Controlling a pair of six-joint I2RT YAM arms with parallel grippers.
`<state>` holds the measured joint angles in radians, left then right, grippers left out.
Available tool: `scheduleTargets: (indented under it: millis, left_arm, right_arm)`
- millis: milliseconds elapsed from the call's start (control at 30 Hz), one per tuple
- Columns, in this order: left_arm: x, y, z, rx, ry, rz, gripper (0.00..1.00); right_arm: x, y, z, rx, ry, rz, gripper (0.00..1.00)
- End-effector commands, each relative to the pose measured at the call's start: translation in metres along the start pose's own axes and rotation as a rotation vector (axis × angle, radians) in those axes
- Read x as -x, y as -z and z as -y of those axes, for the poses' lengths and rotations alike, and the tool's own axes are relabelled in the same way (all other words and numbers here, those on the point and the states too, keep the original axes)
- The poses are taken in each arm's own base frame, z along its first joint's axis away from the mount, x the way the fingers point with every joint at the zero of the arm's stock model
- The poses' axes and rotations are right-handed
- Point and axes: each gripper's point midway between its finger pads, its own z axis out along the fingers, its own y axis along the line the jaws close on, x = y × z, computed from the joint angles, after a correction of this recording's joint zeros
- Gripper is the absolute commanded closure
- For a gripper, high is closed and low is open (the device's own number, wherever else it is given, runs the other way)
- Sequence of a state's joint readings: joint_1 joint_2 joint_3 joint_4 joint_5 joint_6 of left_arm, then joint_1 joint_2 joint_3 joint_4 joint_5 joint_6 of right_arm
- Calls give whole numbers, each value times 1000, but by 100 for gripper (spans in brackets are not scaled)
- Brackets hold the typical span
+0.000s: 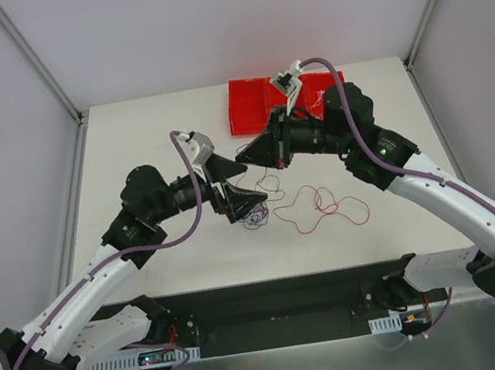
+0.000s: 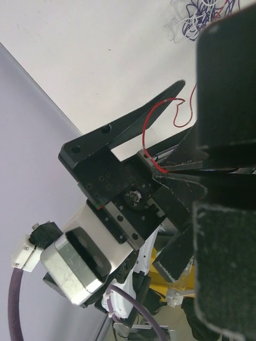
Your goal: Untangle the cables
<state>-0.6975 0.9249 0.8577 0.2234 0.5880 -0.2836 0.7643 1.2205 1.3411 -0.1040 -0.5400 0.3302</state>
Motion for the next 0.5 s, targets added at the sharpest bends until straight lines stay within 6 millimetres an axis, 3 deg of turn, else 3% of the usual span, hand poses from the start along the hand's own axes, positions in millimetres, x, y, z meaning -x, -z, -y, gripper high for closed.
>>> scheduleTargets:
  millis: [0, 100, 233, 367, 400, 467]
  left_arm:
    - [31, -14, -3, 42, -96, 69, 3]
    - [33, -21, -6, 56, -90, 68, 17]
    - [33, -26, -13, 88, -62, 67, 51]
    - [30, -27, -9, 67, -29, 47, 94]
    - [29, -27, -9, 65, -10, 43, 100]
    - [27, -26, -8, 65, 27, 41, 100]
  right_arm:
    - [24, 2, -23, 76, 12, 70, 99]
    - [23, 0, -20, 68, 4, 69, 99]
    - [21, -1, -17, 63, -5, 65, 99]
    - [19, 2, -11, 31, 0, 68, 99]
    - [16, 3, -7, 13, -1, 63, 97]
    - [13, 7, 7, -43, -15, 54, 85]
